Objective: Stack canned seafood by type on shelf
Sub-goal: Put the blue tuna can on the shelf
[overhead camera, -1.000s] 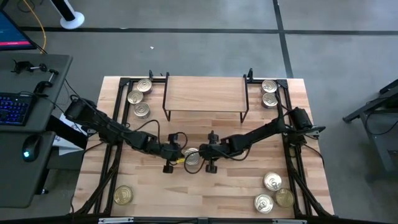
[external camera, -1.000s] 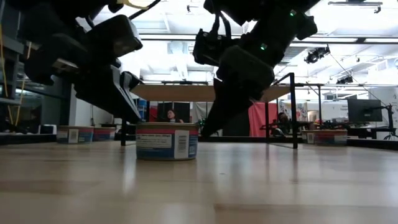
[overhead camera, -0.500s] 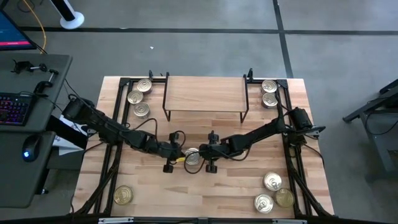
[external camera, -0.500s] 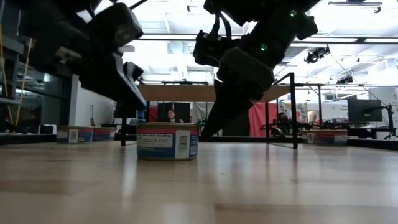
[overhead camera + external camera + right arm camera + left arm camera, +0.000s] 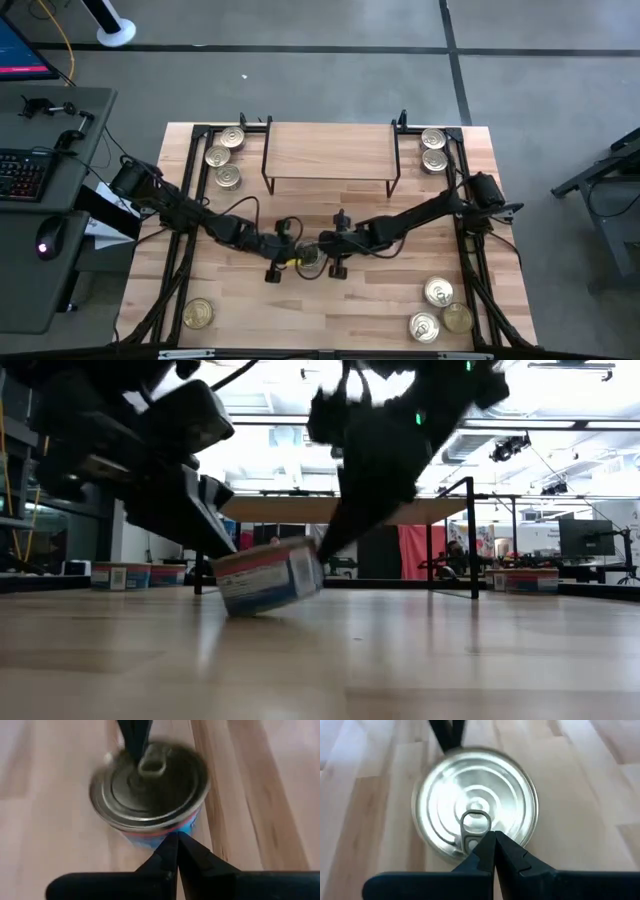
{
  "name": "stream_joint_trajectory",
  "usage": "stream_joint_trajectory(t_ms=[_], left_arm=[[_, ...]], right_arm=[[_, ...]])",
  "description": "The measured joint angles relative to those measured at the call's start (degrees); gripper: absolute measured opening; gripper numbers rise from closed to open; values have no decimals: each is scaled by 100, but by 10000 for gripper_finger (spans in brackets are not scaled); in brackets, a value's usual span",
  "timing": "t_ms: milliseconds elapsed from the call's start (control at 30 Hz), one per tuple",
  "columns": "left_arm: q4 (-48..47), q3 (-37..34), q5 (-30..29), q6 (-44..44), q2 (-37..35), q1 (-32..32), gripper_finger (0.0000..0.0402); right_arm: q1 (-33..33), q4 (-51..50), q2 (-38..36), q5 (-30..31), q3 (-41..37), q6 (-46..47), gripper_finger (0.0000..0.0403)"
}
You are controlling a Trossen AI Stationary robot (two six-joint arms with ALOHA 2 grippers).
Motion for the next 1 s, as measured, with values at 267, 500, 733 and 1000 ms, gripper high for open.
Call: stream_joint_trajectory(t_ms=[267, 500, 733, 1000], left_arm=[[-162, -22, -250, -108, -79, -37, 0], [-185, -20, -295, -295, -32, -39, 0], [-2106, -33, -323, -1391, -928, -99, 0], [-2693, -28, -1225, -2752, -2402, -772, 0]], right_arm=[[37, 39, -63, -254, 364, -6, 0], [37, 80, -170, -249, 371, -9, 0], [-142, -379, -703, -828, 670, -564, 5], [-517, -2718, 108, -1864, 2541, -2576, 144]])
